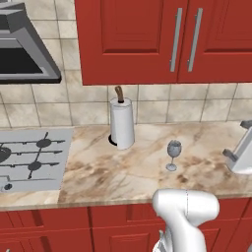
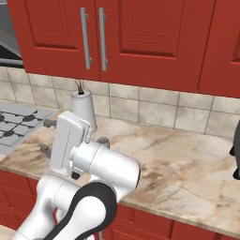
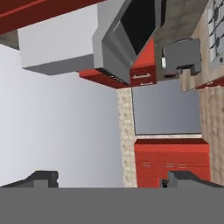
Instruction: Retrieve the wine glasses from the counter and place one next to each plate.
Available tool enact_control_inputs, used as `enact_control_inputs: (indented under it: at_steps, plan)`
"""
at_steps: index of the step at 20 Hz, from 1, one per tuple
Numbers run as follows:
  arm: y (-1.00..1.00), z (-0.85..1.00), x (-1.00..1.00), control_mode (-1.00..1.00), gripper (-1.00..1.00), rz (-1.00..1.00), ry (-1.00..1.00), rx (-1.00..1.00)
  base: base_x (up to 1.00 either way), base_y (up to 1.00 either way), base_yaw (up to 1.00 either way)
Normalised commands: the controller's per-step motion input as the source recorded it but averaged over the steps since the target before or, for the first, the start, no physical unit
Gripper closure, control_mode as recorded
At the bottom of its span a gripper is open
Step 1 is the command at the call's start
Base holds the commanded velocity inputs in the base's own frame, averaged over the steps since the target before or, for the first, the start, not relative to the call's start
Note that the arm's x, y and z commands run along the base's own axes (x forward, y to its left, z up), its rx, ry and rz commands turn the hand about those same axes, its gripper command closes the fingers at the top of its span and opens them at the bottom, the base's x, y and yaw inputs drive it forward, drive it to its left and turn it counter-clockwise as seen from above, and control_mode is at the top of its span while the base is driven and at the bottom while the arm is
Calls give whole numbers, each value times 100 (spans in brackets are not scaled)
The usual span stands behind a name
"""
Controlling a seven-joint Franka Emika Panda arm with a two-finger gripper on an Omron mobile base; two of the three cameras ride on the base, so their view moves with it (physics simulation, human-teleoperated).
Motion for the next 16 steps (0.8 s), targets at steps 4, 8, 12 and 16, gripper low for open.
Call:
enact_control_inputs:
  at_steps: [4,8,12,16]
  plan:
    - [-23,-18,0,-100,-100,0,26,0,0,0,0]
    - [-31,-20,2,-100,-100,0,34,0,0,0,0]
    - [-24,-25,11,-100,-100,0,40,0,0,0,0]
    - [-17,-38,47,-100,-100,2,47,0,0,0,0]
